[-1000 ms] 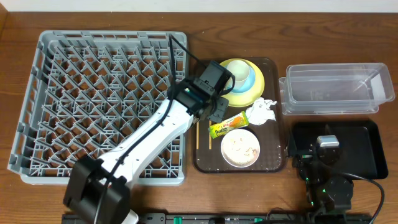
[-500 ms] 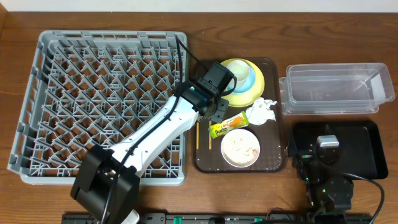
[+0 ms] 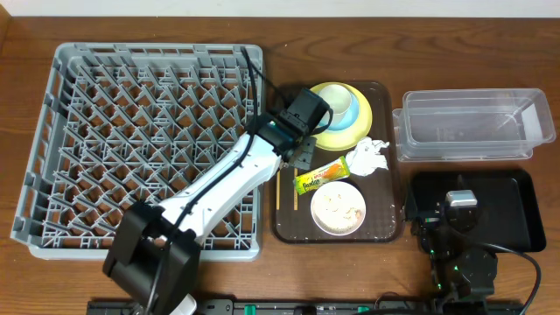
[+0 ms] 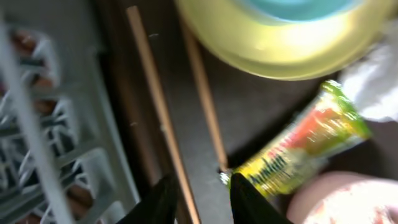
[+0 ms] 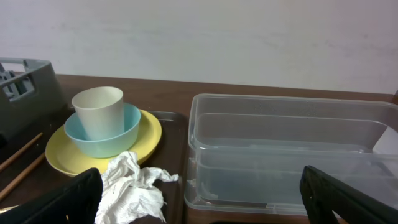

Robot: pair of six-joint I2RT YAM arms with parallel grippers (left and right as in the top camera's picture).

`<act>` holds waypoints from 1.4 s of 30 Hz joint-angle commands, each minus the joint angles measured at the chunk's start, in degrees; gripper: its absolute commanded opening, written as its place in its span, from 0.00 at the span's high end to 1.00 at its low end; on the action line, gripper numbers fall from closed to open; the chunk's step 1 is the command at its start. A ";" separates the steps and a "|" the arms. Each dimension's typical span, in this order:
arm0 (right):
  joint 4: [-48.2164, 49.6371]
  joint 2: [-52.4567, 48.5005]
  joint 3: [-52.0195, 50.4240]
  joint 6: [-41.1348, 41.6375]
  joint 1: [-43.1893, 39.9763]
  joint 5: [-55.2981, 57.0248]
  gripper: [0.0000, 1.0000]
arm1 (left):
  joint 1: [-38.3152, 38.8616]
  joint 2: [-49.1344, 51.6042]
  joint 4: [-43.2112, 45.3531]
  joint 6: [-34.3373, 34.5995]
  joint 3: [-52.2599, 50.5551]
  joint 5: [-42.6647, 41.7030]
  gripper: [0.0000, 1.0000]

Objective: Sort waste into correct bins and load items into the dishwasher rack
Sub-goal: 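Lower the left gripper and grasp the wooden chopsticks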

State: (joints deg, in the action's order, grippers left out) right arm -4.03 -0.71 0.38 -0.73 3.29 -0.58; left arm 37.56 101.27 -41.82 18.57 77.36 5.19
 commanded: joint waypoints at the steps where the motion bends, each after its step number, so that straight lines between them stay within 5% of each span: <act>1: -0.26 0.28 -0.07 -0.63 0.00 0.11 0.01 | -0.22 2.27 -0.28 6.01 -0.39 7.17 0.75; 42: -0.26 0.28 -0.07 -0.63 0.00 0.11 0.01 | -0.17 6.60 1.05 7.69 -0.39 8.37 0.81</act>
State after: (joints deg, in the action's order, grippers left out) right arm -4.03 -0.71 0.38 -0.73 3.29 -0.58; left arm 37.56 107.26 -40.66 25.78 77.36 12.43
